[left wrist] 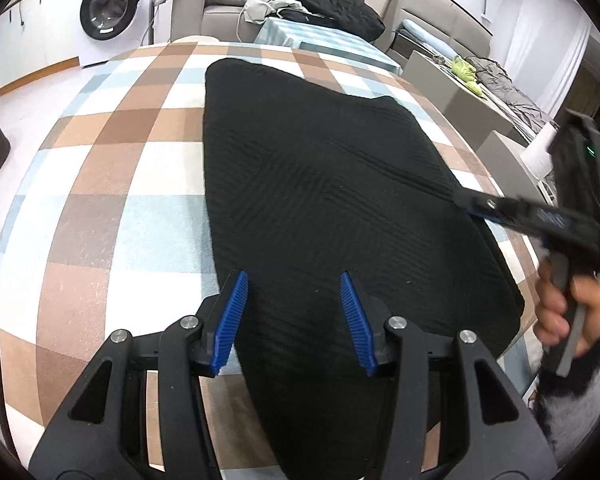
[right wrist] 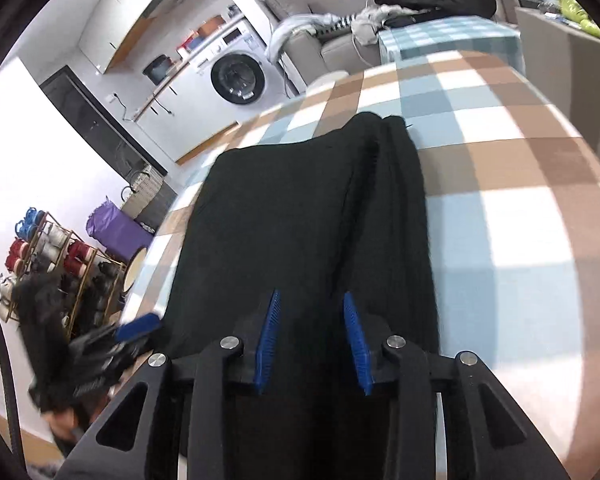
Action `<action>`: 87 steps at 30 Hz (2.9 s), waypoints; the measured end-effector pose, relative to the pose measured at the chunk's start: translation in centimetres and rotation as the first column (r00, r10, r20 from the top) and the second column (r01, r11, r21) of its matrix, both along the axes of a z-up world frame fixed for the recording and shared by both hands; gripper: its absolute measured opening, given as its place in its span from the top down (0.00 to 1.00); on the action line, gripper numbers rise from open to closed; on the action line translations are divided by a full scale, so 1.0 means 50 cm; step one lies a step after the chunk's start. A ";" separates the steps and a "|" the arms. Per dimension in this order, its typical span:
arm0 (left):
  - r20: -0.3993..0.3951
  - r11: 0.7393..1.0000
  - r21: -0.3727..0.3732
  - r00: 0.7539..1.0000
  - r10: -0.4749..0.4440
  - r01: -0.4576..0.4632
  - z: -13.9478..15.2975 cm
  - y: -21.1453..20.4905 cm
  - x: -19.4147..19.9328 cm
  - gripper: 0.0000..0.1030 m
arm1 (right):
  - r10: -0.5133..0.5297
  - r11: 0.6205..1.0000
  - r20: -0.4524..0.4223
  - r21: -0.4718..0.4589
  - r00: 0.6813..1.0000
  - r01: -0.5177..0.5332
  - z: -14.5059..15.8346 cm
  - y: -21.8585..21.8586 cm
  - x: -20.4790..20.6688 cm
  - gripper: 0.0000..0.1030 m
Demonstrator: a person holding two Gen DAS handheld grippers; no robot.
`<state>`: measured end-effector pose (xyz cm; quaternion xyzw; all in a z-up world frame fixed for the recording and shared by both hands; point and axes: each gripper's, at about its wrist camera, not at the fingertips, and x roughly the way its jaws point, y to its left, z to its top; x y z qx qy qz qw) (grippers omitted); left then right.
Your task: Fold small clothes
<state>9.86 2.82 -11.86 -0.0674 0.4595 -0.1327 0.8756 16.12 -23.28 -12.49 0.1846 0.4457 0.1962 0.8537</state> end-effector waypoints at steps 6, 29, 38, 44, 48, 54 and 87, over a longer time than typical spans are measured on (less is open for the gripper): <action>-0.019 0.999 0.008 0.999 0.037 -0.037 -0.016 0.027 0.012 0.56 | -0.032 0.997 0.063 -0.062 0.998 0.036 0.009 -0.001 0.053 0.91; -0.056 0.999 -0.011 0.997 0.046 -0.047 -0.036 0.041 0.009 0.54 | 0.088 0.990 0.059 -0.116 0.994 -0.081 -0.009 0.022 -0.048 0.92; -0.054 0.998 -0.043 0.997 0.051 -0.053 -0.043 0.048 0.013 0.53 | -0.005 0.994 0.037 -0.109 0.999 0.009 -0.024 -0.036 -0.074 0.59; -0.032 0.999 -0.038 0.999 0.036 -0.038 -0.046 0.038 0.031 0.73 | -0.001 0.991 0.026 -0.137 1.000 0.004 -0.049 -0.038 -0.078 0.71; -0.021 0.999 -0.022 0.999 0.035 -0.036 -0.046 0.035 0.051 0.76 | 0.017 0.990 0.030 -0.141 0.999 -0.013 -0.058 -0.023 -0.077 0.82; -0.010 0.999 0.009 0.999 0.049 -0.049 -0.047 0.035 0.105 0.76 | 0.019 0.990 0.026 -0.144 0.999 -0.015 -0.060 -0.001 -0.062 0.85; 0.109 0.999 0.014 0.993 0.035 -0.037 0.000 0.051 0.121 0.50 | -0.059 0.977 0.136 -0.194 0.989 0.085 -0.001 0.008 -0.035 0.61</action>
